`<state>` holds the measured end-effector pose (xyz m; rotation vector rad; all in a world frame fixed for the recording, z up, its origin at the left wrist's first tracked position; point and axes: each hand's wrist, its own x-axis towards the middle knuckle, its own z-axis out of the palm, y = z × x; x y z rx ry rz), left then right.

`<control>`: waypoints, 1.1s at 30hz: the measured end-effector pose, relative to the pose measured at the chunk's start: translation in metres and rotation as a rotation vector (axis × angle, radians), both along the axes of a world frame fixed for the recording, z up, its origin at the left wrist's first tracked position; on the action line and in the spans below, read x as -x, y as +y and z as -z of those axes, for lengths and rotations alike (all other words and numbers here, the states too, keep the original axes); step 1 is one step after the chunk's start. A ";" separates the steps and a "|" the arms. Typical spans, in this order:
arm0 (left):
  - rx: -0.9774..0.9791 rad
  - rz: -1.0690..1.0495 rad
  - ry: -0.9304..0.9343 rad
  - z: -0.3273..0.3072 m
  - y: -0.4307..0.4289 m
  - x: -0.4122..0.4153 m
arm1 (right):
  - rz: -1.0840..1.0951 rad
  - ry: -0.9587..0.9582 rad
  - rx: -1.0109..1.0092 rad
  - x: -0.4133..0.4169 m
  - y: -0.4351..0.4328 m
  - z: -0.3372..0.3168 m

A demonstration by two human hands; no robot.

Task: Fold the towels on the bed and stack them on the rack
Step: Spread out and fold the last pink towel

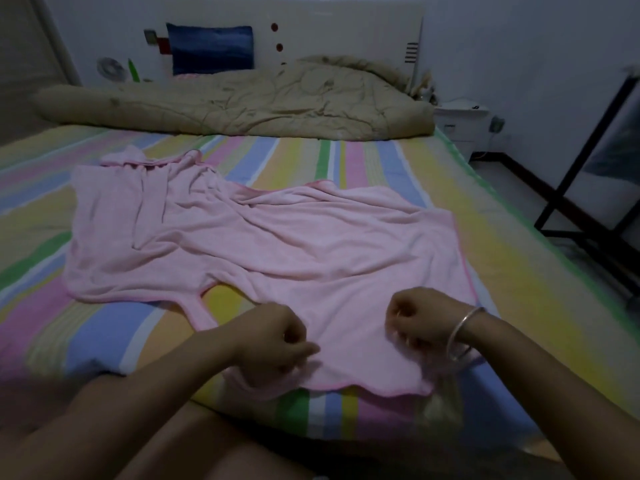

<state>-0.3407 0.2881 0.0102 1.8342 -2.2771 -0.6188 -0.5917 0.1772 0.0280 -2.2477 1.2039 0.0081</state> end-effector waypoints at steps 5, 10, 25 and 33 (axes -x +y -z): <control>0.262 0.010 0.081 -0.003 -0.007 0.045 | 0.435 0.298 0.403 0.049 -0.026 0.010; 0.210 0.191 0.111 0.008 -0.003 0.104 | 0.632 0.179 0.247 0.070 -0.029 0.027; -0.401 0.188 0.495 0.013 -0.051 0.158 | 0.532 0.431 0.403 0.135 -0.040 0.016; -0.001 -0.310 0.409 -0.016 -0.139 0.064 | 0.357 0.110 0.513 0.049 -0.141 0.006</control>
